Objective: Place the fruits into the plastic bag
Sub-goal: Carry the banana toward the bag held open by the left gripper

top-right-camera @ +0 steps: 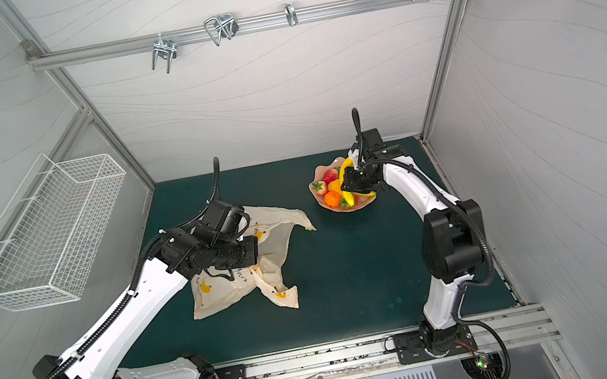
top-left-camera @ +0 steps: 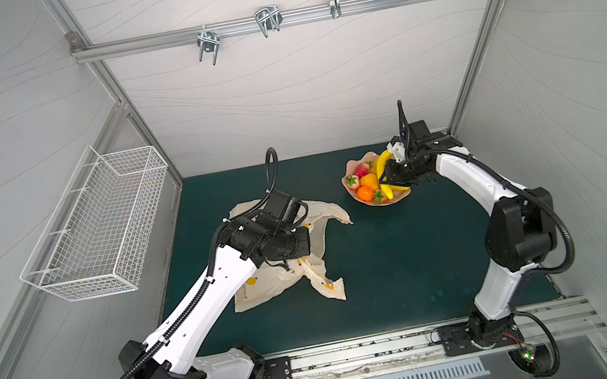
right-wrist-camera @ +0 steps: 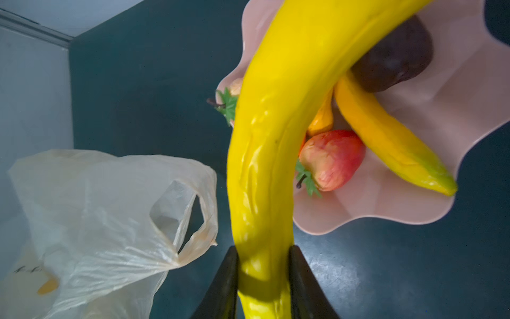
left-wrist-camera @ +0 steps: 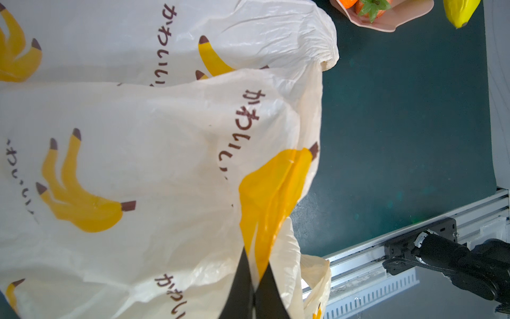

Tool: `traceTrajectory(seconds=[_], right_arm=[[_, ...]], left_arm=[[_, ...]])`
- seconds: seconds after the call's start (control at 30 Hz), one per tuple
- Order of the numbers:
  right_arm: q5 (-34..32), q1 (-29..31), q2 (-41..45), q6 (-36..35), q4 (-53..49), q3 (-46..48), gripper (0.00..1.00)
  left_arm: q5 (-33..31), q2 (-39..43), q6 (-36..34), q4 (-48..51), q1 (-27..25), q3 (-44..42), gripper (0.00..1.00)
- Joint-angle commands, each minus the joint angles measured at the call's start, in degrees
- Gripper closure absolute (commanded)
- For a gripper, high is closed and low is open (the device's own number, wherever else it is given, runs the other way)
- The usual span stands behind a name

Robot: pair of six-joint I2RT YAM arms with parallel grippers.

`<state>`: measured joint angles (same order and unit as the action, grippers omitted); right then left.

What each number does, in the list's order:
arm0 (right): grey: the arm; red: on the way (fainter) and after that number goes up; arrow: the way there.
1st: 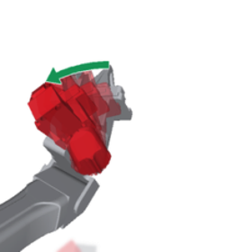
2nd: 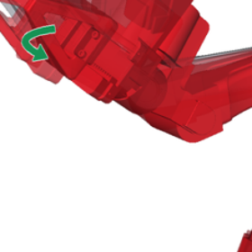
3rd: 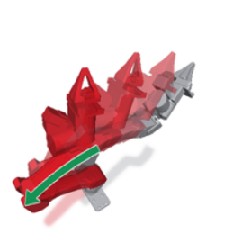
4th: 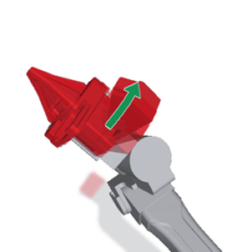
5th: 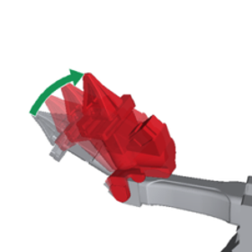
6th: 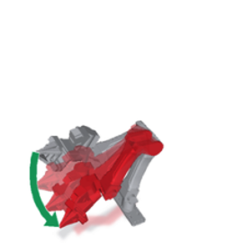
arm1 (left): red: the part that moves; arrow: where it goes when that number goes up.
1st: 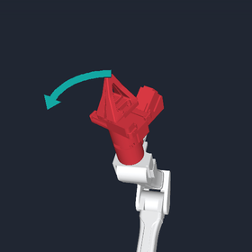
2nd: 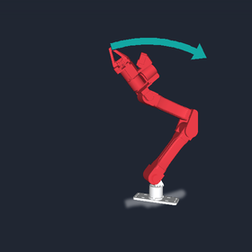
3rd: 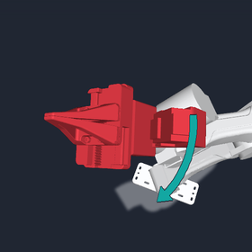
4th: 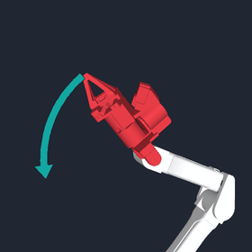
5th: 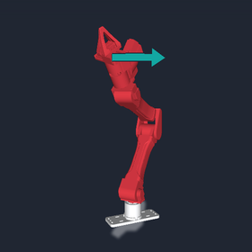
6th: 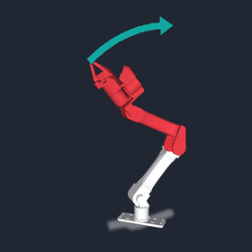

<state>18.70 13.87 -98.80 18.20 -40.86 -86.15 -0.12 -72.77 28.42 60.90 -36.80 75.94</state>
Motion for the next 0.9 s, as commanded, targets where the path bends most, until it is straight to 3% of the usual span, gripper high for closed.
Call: traceTrajectory(seconds=[0.0,0.3,0.87], right_arm=[[7.5,0.7,5.2,1.7,3.6,5.1,0.92],[15.5,2.5,16.1,1.1,6.0,18.2,0.92],[23.4,10.7,24.0,-2.4,3.5,29.0,0.92]], left_arm=[[0.7,0.0,-1.0,-1.3,0.3,0.3,1.00],[1.0,-0.3,-1.5,-1.3,0.5,0.5,1.00],[2.0,-1.1,-2.3,-1.6,0.4,1.1,1.00]])
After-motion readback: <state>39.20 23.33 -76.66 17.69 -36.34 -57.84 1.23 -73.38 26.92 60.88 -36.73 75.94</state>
